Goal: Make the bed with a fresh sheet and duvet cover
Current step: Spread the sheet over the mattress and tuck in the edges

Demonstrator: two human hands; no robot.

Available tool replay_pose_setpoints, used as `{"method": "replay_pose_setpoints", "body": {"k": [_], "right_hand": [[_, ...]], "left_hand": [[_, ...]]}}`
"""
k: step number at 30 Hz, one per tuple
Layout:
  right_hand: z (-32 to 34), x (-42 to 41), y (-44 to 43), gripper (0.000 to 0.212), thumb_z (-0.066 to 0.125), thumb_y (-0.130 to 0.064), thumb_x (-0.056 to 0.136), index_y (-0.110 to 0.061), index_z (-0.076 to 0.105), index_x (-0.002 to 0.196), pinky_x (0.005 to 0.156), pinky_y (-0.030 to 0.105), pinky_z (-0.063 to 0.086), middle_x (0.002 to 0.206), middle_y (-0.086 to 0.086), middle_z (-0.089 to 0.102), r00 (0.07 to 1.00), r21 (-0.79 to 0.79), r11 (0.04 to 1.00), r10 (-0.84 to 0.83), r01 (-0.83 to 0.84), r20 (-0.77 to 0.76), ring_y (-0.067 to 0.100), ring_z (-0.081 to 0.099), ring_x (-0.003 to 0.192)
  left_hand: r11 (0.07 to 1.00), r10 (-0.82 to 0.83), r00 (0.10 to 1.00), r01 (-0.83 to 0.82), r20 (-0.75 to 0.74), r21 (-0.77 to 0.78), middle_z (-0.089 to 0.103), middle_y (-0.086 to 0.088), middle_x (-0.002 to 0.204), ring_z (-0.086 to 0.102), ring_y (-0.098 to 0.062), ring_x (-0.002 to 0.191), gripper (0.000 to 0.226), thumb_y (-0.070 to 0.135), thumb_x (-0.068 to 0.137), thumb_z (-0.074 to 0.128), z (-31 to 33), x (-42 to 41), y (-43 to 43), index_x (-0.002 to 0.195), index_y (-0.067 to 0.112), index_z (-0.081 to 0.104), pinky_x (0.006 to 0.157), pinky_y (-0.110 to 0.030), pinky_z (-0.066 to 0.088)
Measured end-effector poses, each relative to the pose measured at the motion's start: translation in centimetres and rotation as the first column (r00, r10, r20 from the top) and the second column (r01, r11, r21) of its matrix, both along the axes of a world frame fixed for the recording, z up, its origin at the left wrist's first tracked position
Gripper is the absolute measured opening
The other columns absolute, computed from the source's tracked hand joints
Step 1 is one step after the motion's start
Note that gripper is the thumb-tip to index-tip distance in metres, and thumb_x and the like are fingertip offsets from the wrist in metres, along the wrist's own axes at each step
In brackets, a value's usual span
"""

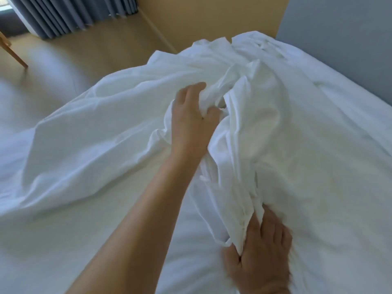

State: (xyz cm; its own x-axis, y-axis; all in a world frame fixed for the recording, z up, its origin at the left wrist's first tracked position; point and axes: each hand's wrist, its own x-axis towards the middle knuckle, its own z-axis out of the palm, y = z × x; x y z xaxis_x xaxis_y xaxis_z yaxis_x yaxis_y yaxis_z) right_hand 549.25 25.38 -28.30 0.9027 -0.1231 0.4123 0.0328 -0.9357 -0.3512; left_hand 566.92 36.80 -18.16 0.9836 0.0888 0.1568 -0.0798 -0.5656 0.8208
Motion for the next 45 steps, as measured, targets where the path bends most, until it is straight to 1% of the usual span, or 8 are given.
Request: {"method": "replay_pose_setpoints", "body": {"k": [4, 10, 16, 20, 23, 29, 37, 45], "right_hand": [[0.0, 0.1, 0.1, 0.076, 0.044, -0.043, 0.061, -0.012, 0.04, 0.131, 0.083, 0.043, 0.033, 0.121, 0.018, 0.042, 1.0, 0.047, 0.999, -0.01, 0.01, -0.005, 0.033, 0.046, 0.103], [0.0, 0.0, -0.2, 0.075, 0.043, -0.045, 0.062, -0.008, 0.041, 0.126, 0.083, 0.043, 0.03, 0.119, 0.019, 0.039, 1.0, -0.007, 1.0, 0.008, -0.009, -0.016, 0.033, 0.043, 0.101], [-0.5, 0.1, -0.2, 0.073, 0.044, -0.045, 0.065, -0.007, 0.042, 0.127, 0.084, 0.043, 0.031, 0.118, 0.02, 0.043, 1.0, -0.027, 1.0, 0.008, -0.009, -0.007, 0.033, 0.044, 0.104], [-0.3, 0.0, -0.1, 0.073, 0.043, -0.046, 0.067, -0.007, 0.039, 0.128, 0.086, 0.043, 0.029, 0.119, 0.017, 0.038, 1.0, -0.015, 1.0, 0.012, -0.012, -0.024, 0.032, 0.042, 0.106], [-0.4, -0.2, 0.0, 0.07, 0.04, -0.047, 0.072, -0.008, 0.037, 0.13, 0.087, 0.044, 0.028, 0.118, 0.017, 0.036, 1.0, -0.025, 1.0, 0.01, -0.01, -0.02, 0.032, 0.04, 0.106], [-1.0, 0.3, -0.4, 0.066, 0.041, -0.037, 0.069, -0.009, 0.038, 0.129, 0.081, 0.044, 0.03, 0.115, 0.023, 0.049, 0.998, -0.163, 0.985, -0.046, 0.051, 0.035, 0.032, 0.04, 0.1], [-0.6, 0.2, 0.0, 0.073, 0.043, -0.038, 0.063, -0.012, 0.035, 0.131, 0.083, 0.04, 0.028, 0.11, 0.025, 0.059, 0.999, -0.087, 0.996, -0.04, 0.039, -0.017, 0.031, 0.038, 0.103], [3.5, -0.9, 0.8, 0.077, 0.039, -0.045, 0.084, -0.017, 0.014, 0.152, 0.098, 0.045, 0.027, 0.14, 0.019, 0.036, 0.948, -0.175, 0.984, -0.026, -0.031, -0.317, 0.035, 0.037, 0.124]], "left_hand": [[0.821, 0.328, 0.932, -0.2, -0.156, 0.534, 0.021, -0.011, 0.151, 0.015, -0.028, 0.139, 0.068, 0.054, 0.086, 0.044, -5.1, -7.6, 3.6, 0.148, 0.036, 0.022, 0.11, -0.048, 0.011], [0.788, 0.192, 0.948, 0.005, -0.253, 0.616, 0.0, -0.01, 0.158, -0.002, -0.037, 0.144, 0.063, 0.047, 0.097, 0.034, -6.1, 3.1, 6.6, 0.15, 0.038, 0.001, 0.11, -0.061, 0.002], [0.869, 0.071, 0.943, 0.101, -0.325, 0.485, 0.025, -0.013, 0.152, 0.022, -0.035, 0.139, 0.066, 0.04, 0.08, 0.038, -3.9, 11.1, 11.7, 0.146, 0.033, 0.03, 0.114, -0.051, 0.02], [0.972, -0.048, 0.974, -0.006, -0.219, -0.237, 0.028, 0.003, 0.153, 0.023, -0.013, 0.142, 0.063, 0.047, 0.077, 0.039, -4.1, -2.1, 5.3, 0.139, 0.034, 0.038, 0.119, -0.038, 0.014], [0.979, -0.199, 0.962, 0.204, -0.189, 0.006, 0.012, 0.025, 0.152, 0.003, 0.008, 0.141, 0.063, 0.07, 0.083, 0.022, -6.4, -17.0, 0.1, 0.141, 0.045, 0.022, 0.116, -0.024, -0.005], [0.935, -0.07, 0.987, 0.115, -0.143, 0.336, 0.04, -0.004, 0.146, 0.023, -0.012, 0.142, 0.064, 0.054, 0.094, 0.025, -9.0, -29.2, -4.7, 0.15, 0.025, 0.02, 0.111, -0.029, 0.016], [0.934, -0.06, 0.923, 0.186, -0.38, 0.304, 0.05, -0.006, 0.134, 0.039, -0.012, 0.133, 0.043, 0.025, 0.102, 0.015, -9.6, -37.4, -9.2, 0.117, 0.012, 0.053, 0.107, -0.026, 0.027], [0.952, 0.017, 0.999, -0.028, 0.04, 0.306, 0.048, -0.015, 0.138, 0.034, -0.023, 0.137, 0.07, 0.053, 0.078, 0.045, -8.9, -45.6, -9.3, 0.135, 0.011, 0.04, 0.108, -0.032, 0.028]]}}
